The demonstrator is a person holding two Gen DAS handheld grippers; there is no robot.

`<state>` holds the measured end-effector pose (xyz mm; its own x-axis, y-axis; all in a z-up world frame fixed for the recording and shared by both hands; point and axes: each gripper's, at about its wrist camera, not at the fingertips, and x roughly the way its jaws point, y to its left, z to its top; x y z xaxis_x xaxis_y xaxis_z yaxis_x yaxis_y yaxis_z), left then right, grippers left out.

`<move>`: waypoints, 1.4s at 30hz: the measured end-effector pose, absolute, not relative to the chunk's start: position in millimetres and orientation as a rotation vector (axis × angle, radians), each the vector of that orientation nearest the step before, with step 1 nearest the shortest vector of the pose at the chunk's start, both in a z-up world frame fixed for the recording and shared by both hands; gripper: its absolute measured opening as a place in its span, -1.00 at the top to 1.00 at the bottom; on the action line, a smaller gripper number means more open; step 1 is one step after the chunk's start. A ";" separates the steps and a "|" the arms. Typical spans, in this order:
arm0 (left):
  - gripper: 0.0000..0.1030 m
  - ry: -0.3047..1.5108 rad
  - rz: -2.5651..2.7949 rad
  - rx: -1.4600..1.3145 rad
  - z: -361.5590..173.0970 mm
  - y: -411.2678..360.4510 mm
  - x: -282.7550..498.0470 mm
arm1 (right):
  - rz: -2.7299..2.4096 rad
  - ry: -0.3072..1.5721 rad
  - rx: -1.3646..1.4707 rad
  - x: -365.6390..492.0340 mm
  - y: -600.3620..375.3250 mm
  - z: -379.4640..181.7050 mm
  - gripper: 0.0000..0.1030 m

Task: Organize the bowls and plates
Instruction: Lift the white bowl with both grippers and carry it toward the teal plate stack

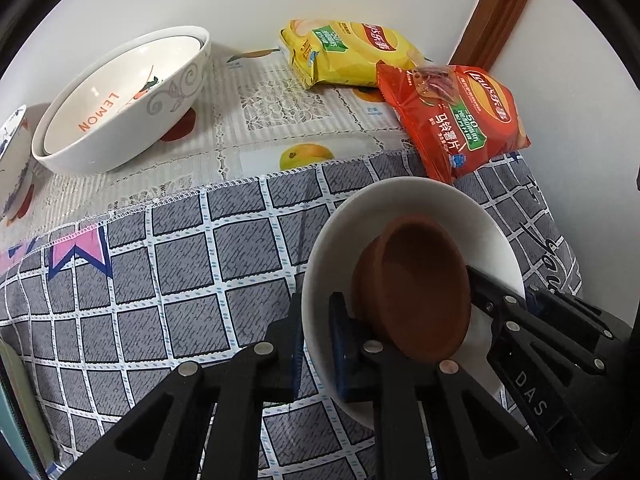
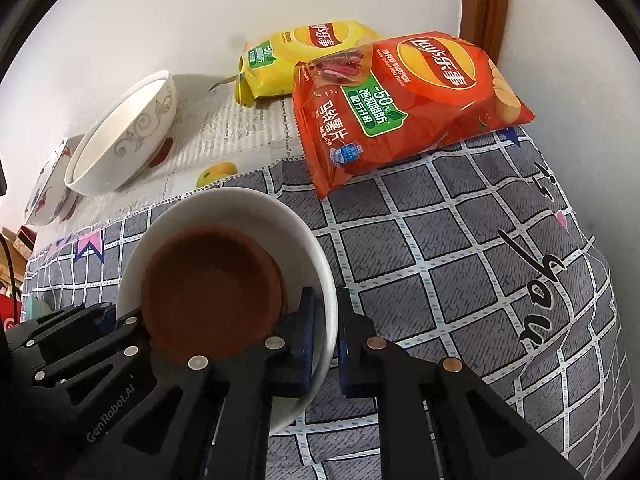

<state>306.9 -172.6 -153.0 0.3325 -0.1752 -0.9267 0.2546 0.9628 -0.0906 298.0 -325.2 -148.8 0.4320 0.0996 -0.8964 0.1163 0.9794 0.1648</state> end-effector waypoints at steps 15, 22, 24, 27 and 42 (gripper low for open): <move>0.78 1.198 -0.275 0.050 -139.4 -155.1 291.3 | -0.017 1.073 0.255 280.4 -314.6 -132.1 0.82; 0.78 1.183 -0.255 0.039 -117.9 -130.5 275.6 | 0.002 1.057 0.246 264.5 -290.3 -110.5 0.82; 0.78 1.174 -0.249 0.047 -111.5 -122.5 270.5 | 0.009 1.047 0.242 260.4 -281.7 -105.2 0.82; 0.78 1.159 -0.236 0.045 -102.3 -108.3 263.5 | 0.024 1.032 0.235 252.2 -269.0 -95.9 0.82; 0.78 1.110 -0.159 0.002 -73.5 -25.0 229.7 | 0.107 1.002 0.232 223.3 -191.0 -72.4 0.82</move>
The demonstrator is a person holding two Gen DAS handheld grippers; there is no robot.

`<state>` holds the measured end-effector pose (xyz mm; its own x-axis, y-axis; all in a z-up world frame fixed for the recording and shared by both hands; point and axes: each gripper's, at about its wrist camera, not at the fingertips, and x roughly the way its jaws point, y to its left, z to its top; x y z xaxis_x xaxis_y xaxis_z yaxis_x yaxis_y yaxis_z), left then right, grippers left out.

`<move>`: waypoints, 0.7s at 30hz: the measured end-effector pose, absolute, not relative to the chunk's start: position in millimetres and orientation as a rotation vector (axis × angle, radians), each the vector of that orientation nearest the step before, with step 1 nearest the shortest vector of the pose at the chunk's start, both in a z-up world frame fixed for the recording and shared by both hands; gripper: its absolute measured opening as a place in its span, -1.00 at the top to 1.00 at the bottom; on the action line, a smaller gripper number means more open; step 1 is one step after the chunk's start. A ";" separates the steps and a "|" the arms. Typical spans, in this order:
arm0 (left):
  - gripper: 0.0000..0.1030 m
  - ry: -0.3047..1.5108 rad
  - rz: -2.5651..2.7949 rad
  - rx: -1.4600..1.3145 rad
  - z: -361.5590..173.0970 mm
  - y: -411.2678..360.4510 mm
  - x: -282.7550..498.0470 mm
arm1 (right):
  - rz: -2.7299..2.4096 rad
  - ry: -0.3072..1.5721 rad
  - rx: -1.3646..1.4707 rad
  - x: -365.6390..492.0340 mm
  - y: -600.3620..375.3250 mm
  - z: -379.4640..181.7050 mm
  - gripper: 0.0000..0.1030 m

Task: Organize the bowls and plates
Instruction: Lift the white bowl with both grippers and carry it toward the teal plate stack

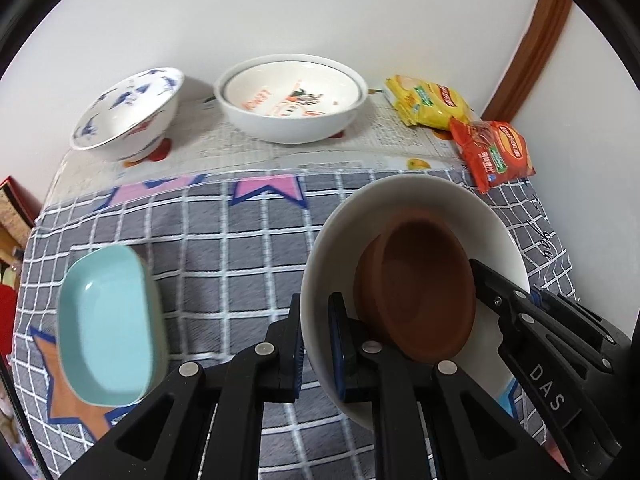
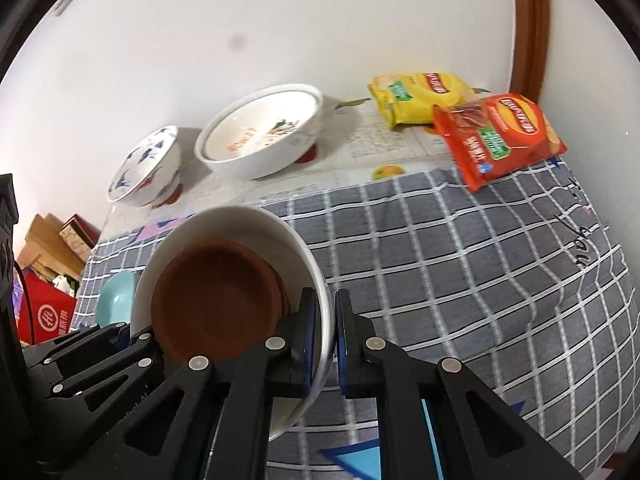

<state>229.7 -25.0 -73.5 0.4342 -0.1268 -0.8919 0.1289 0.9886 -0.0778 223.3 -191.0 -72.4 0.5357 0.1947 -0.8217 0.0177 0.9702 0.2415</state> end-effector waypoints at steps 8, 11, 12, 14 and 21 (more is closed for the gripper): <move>0.78 1.093 -0.130 -0.022 -64.2 12.2 220.2 | 0.139 0.990 0.216 215.6 -152.9 -61.6 0.82; 0.78 1.084 -0.119 -0.027 -60.3 24.9 218.0 | 0.150 0.986 0.213 214.2 -140.9 -58.7 0.82; 0.78 1.081 -0.115 -0.029 -59.3 29.1 217.2 | 0.154 0.984 0.212 213.8 -138.0 -58.1 0.82; 0.78 1.078 -0.108 -0.036 -57.9 37.1 216.0 | 0.164 0.982 0.209 213.2 -129.0 -56.5 0.82; 0.78 1.072 -0.082 -0.061 -55.1 64.1 213.7 | 0.189 0.982 0.190 213.0 -102.4 -53.1 0.82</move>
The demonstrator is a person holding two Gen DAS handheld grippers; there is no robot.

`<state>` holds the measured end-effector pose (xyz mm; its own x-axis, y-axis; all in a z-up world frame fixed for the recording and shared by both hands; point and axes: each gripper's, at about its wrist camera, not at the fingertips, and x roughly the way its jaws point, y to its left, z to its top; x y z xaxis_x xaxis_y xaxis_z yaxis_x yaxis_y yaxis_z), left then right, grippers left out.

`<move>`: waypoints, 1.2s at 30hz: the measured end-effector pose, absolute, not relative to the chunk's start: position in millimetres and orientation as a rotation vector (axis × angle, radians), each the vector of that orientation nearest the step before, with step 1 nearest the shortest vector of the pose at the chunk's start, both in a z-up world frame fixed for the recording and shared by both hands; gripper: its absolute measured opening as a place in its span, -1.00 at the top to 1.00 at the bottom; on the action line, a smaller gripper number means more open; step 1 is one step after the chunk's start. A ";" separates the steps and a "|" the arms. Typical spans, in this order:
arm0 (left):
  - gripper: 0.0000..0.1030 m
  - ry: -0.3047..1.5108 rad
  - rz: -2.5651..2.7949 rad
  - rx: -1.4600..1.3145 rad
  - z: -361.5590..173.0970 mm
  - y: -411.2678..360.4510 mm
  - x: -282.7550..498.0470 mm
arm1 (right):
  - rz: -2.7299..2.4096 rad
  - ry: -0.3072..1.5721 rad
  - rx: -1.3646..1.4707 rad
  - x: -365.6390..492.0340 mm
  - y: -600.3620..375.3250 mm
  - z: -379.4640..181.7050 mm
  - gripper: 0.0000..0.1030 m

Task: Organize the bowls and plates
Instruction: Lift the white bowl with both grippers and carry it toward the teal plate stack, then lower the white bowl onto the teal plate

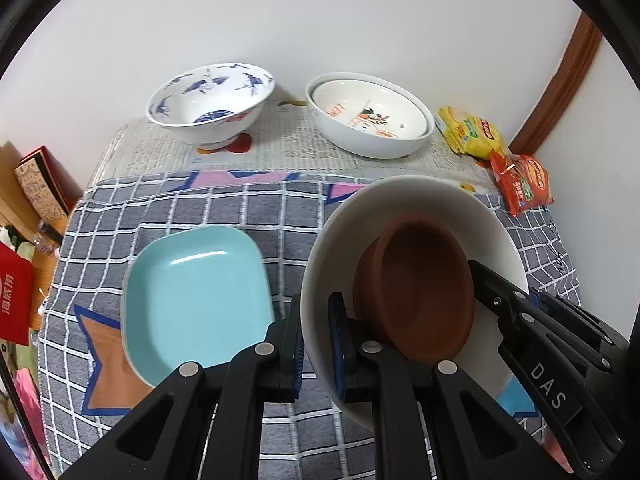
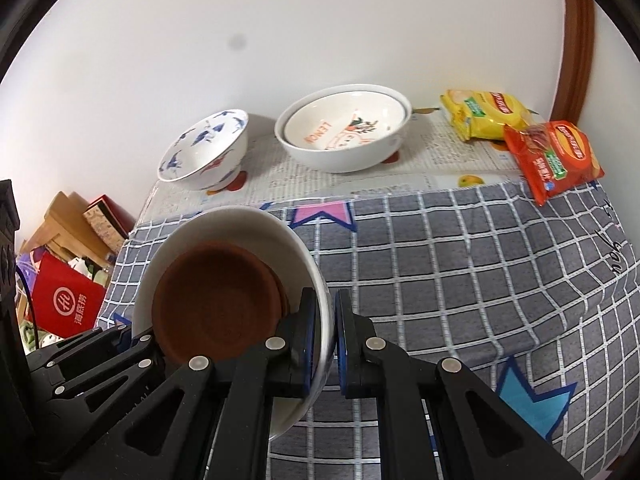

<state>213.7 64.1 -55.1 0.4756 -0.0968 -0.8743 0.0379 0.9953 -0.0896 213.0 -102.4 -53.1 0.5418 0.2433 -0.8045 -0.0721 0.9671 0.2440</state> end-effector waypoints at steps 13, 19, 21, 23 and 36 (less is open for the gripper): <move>0.78 1.061 -0.038 -0.104 -55.0 108.3 208.7 | 0.232 0.980 0.163 213.7 -57.3 -51.9 0.82; 0.78 1.064 -0.016 -0.118 -59.6 129.6 208.4 | 0.257 0.993 0.149 216.8 -35.4 -57.2 0.82; 0.78 1.065 -0.008 -0.123 -61.2 135.9 208.5 | 0.267 0.998 0.141 217.8 -27.3 -59.3 0.82; 0.78 1.068 0.002 -0.130 -63.4 142.8 208.8 | 0.276 1.002 0.135 219.3 -19.4 -61.3 0.82; 0.78 1.088 0.053 -0.160 -78.2 181.5 212.4 | 0.323 1.035 0.108 230.0 22.2 -76.9 0.82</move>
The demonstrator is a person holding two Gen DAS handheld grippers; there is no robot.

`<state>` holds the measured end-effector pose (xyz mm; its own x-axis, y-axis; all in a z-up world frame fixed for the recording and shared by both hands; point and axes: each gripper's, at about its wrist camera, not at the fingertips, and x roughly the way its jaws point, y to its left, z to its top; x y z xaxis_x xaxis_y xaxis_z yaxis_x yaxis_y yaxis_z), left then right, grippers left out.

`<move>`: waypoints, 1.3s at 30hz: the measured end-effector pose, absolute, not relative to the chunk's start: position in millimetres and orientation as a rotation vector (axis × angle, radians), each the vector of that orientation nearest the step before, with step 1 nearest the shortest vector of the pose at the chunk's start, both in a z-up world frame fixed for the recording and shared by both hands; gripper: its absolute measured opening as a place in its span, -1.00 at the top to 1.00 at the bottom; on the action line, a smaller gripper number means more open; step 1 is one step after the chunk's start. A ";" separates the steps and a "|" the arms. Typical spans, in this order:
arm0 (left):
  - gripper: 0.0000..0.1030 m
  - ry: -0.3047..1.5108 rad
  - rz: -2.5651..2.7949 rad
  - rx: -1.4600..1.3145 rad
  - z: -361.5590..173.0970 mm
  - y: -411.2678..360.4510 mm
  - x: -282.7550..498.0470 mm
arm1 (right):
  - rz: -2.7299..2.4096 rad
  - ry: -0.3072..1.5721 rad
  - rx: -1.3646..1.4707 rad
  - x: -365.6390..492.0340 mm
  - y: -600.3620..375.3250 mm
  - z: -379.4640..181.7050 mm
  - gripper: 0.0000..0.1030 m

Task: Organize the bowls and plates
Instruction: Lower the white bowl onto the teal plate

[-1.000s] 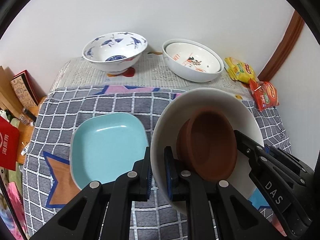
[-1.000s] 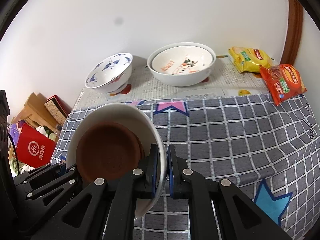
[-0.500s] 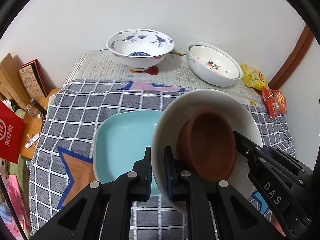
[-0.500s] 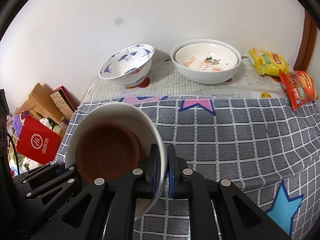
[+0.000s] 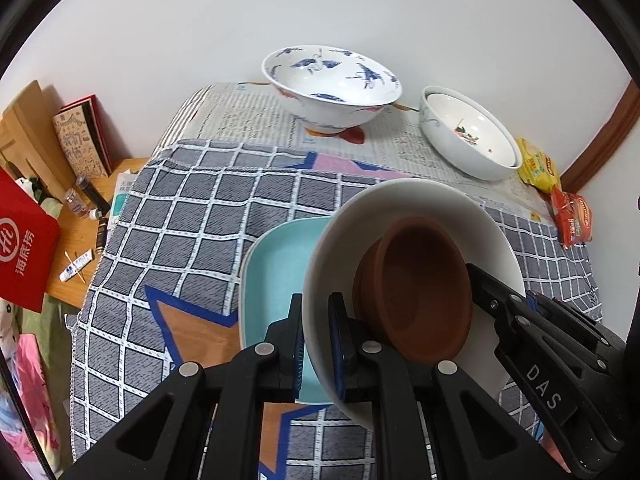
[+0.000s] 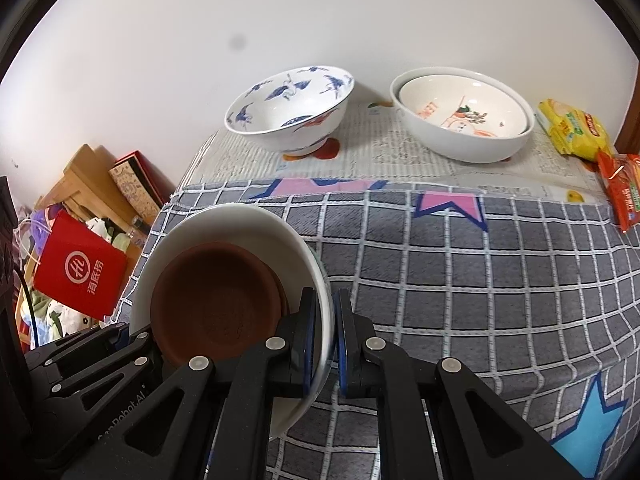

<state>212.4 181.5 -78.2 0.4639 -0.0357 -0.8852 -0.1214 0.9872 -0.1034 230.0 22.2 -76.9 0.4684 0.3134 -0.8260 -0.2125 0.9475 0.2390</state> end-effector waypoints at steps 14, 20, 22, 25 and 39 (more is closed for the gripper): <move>0.78 1.138 0.086 -0.197 -106.2 207.1 215.0 | 0.357 1.091 0.078 238.7 51.9 -102.7 0.82; 0.78 1.155 0.089 -0.202 -117.5 210.6 218.6 | 0.356 1.111 0.066 243.0 57.7 -112.0 0.82; 0.78 1.159 0.087 -0.210 -120.2 212.1 220.2 | 0.357 1.117 0.061 245.6 59.6 -114.8 0.82; 0.78 1.157 0.084 -0.213 -122.6 213.5 222.4 | 0.357 1.120 0.056 247.7 61.3 -117.2 0.82; 0.77 1.158 0.071 -0.240 -127.1 217.0 226.6 | 0.361 1.121 0.030 253.6 65.7 -119.6 0.81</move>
